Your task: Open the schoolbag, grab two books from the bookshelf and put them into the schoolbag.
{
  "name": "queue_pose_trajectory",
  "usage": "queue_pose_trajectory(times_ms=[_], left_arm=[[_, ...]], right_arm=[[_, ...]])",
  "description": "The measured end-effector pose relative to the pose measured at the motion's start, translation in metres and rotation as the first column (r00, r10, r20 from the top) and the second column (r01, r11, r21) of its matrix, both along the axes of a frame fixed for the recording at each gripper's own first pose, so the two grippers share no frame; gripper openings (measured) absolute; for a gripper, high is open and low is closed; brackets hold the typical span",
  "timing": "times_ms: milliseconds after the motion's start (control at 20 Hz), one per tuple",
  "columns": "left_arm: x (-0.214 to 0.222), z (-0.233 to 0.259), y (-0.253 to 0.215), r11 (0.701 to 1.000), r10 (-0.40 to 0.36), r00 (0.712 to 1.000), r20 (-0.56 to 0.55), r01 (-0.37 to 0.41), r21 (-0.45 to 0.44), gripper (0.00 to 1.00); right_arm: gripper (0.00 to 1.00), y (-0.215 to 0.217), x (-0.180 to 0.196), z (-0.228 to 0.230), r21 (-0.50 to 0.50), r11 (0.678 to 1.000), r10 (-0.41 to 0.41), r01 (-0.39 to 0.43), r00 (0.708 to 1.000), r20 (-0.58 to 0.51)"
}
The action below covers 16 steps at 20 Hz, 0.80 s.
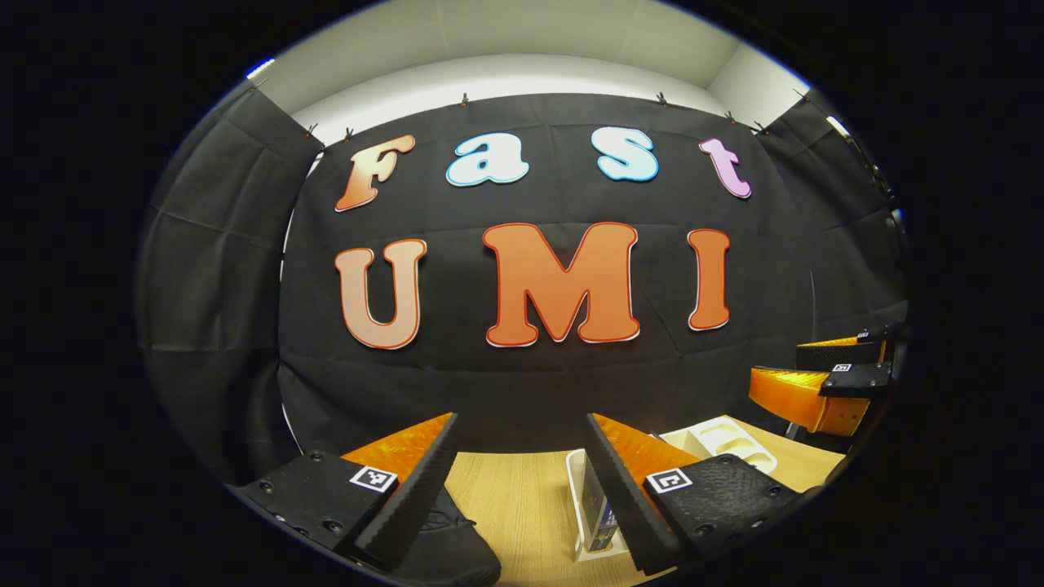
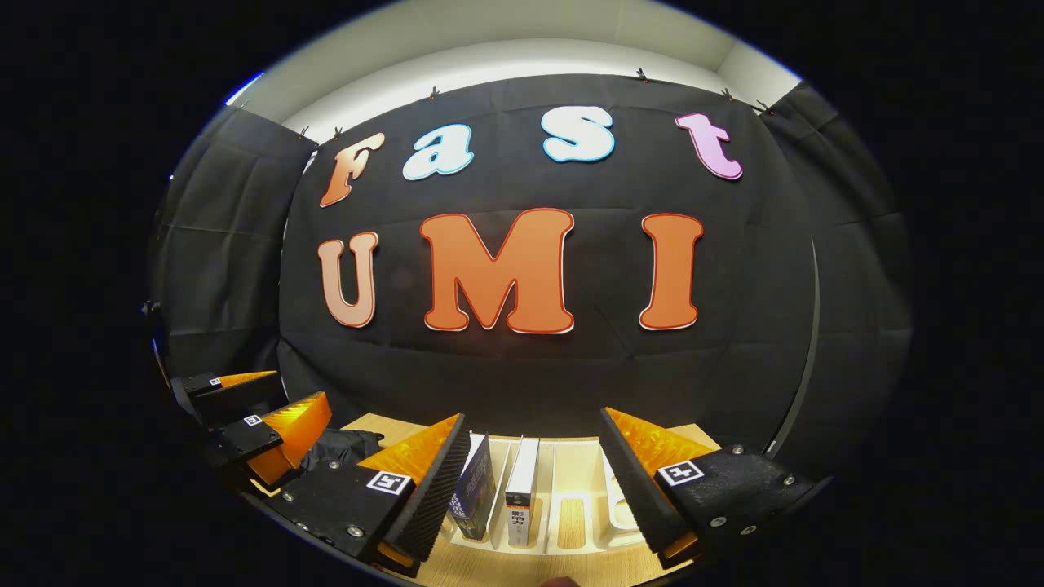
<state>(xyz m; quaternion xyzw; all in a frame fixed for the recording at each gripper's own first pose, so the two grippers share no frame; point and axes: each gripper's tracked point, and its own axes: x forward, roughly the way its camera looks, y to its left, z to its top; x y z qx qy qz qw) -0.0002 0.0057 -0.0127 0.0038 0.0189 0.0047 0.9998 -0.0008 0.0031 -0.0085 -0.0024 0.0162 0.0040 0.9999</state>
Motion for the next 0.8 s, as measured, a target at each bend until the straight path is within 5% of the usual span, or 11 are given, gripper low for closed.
queue_pose_trajectory(times_ms=[800], left_arm=[[-0.0032,-0.0104,-0.0014,1.0,0.005,1.0,-0.011,-0.005,0.011,0.95]], right_arm=[[0.94,-0.0025,-0.0014,-0.0086,-0.01,1.0,-0.006,0.005,1.0,-0.015]])
